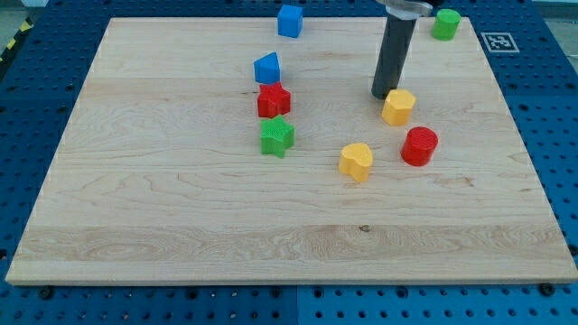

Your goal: Push the green circle above the yellow hexagon

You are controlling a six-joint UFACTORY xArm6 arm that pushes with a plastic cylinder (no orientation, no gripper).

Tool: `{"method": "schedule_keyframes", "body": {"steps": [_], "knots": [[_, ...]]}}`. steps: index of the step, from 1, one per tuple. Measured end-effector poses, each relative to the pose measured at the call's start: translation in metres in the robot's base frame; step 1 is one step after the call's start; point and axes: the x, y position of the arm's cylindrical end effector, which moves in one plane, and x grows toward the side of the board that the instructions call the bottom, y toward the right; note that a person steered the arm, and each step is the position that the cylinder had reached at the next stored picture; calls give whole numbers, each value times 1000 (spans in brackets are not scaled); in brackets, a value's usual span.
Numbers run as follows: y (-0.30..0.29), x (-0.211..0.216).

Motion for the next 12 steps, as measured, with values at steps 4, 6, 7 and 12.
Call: {"method": "schedule_keyframes", "body": {"steps": [4, 6, 7, 12], "knots": [[82, -44], [211, -135], [212, -181], [129, -170]]}}
